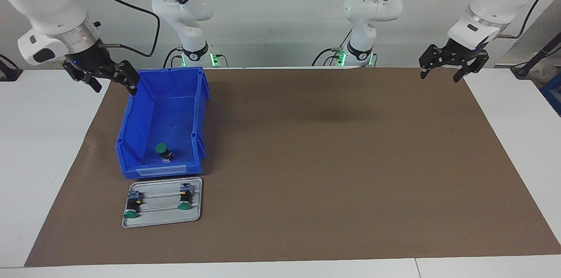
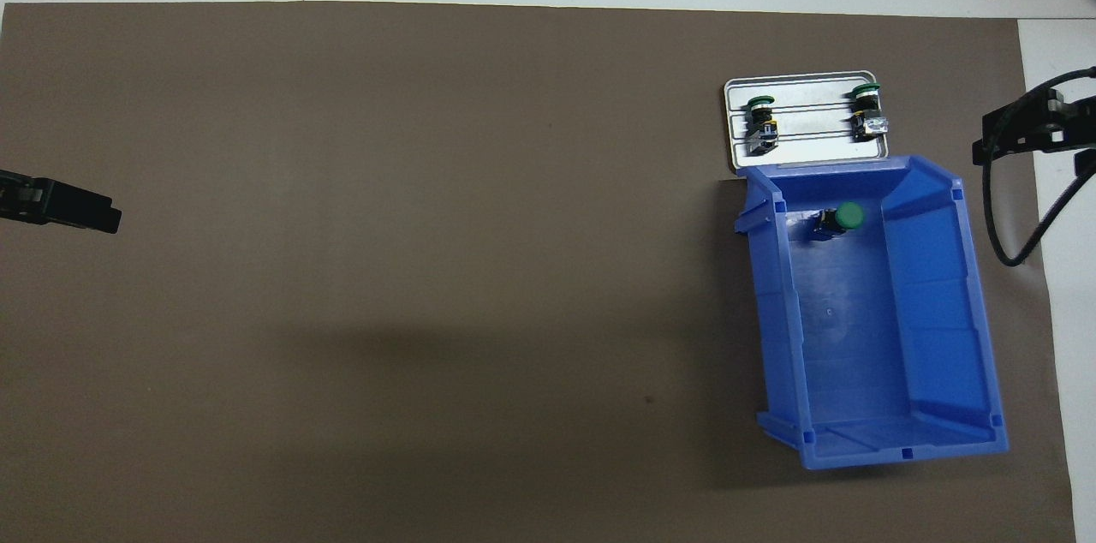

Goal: Place and press button with both arms

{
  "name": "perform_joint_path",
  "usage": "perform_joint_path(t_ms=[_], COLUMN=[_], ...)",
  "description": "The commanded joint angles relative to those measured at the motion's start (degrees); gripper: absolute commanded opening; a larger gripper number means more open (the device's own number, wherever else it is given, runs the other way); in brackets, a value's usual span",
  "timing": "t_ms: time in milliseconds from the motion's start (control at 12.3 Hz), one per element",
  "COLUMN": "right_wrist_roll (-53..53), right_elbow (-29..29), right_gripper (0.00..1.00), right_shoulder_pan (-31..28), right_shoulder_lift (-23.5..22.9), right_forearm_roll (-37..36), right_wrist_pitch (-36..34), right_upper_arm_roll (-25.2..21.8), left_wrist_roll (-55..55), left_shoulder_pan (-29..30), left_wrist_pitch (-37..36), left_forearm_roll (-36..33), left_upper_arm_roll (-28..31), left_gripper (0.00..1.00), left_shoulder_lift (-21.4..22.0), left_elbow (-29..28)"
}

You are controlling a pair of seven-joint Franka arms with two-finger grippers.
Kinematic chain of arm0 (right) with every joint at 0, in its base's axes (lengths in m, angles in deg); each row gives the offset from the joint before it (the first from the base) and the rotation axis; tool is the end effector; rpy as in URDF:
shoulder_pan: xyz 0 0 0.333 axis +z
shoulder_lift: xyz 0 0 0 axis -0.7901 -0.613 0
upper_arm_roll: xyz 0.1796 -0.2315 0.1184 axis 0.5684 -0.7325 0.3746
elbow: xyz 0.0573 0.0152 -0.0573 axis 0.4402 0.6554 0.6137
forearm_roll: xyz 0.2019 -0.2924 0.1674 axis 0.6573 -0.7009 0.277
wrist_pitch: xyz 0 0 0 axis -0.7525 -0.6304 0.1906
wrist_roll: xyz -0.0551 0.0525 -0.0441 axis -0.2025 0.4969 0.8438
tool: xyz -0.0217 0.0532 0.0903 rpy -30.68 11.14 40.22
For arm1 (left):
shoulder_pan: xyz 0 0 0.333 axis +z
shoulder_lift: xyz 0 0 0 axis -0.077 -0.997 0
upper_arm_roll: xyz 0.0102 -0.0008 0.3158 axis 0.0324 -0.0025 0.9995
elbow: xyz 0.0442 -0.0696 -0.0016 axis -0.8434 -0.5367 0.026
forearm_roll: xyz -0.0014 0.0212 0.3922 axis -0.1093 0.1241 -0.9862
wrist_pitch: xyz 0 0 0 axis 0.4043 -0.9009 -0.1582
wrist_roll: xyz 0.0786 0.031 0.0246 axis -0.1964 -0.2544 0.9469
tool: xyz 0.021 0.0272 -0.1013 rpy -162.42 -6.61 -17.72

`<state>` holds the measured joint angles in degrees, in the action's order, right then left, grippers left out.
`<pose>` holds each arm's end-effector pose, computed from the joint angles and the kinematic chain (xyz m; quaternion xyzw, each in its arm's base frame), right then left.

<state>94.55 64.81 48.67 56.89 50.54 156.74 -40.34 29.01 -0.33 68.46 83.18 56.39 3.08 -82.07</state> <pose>0.5967 -0.0278 0.6404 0.9977 -0.0642 -0.0229 0.0038 0.5435 -0.0159 0.6298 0.9943 -0.1050 -0.0115 0.0115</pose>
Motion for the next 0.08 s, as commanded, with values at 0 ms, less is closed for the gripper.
perform_joint_path(t_ms=[0], right_wrist_roll=[-1.16], right_elbow=[0.53], right_gripper=[1.0], right_shoulder_pan=[-0.26], right_shoulder_lift=[0.73], right_forearm_roll=[1.56], right_wrist_pitch=[-0.57], right_upper_arm_roll=[0.12], left_wrist_roll=[-0.01], left_shoulder_pan=[0.79], left_wrist_pitch=[0.52], left_forearm_roll=[-1.05], left_upper_arm_roll=[-0.62], left_gripper=[1.0], left_shoulder_lift=[1.77], left_elbow=[-2.02])
